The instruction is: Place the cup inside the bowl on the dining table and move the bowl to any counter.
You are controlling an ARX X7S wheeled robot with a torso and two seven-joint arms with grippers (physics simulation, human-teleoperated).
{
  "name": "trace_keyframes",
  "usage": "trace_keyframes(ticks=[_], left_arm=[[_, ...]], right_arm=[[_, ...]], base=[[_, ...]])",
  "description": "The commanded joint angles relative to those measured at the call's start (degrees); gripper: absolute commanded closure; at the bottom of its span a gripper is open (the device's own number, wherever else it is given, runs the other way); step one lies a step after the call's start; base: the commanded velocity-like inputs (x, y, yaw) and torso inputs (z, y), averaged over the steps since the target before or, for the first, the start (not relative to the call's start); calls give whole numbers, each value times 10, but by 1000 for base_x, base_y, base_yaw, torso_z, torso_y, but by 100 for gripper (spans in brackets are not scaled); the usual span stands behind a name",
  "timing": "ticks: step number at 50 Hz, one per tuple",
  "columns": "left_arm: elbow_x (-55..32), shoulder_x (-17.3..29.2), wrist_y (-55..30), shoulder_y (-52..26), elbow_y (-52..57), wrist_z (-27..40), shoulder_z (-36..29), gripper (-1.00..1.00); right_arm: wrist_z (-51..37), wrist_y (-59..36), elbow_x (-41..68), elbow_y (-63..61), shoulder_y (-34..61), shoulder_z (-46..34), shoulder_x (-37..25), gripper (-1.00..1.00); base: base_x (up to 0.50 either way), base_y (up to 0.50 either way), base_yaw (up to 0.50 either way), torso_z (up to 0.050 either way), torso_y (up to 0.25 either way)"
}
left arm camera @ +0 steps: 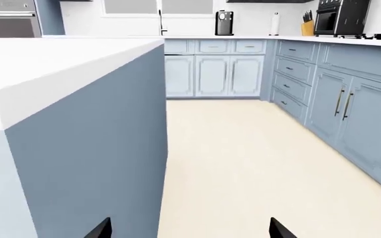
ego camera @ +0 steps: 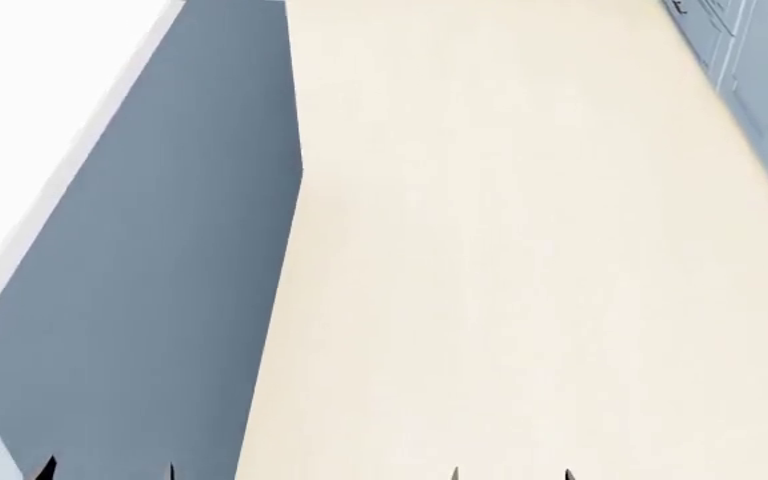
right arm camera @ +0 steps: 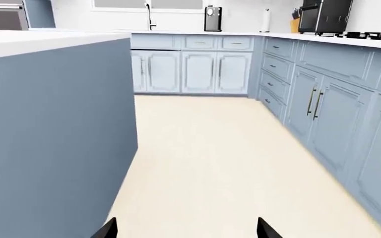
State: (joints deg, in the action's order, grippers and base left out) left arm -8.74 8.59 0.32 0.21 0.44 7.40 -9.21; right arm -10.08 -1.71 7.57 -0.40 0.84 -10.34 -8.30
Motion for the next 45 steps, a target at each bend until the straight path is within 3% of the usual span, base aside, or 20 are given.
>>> trace_keyframes(ticks=[1, 24, 45], left_arm=[[-1, 2, -1, -4, -2, 5, -7, -100], [-7, 9, 1, -5, -1, 14, -16, -100], [-12, 15, 2, -6, -2, 20, -23, -100]], right_arm=[[-5, -1, 2, 1, 2, -6, -4, -100], [-13, 1, 3, 0, 3, -18, -12, -100], [-18, 6, 3, 3, 6, -29, -19, -100]], base=[[-500, 273, 0, 0, 0], [-491, 304, 0, 0, 0], [112, 500, 0, 0, 0]])
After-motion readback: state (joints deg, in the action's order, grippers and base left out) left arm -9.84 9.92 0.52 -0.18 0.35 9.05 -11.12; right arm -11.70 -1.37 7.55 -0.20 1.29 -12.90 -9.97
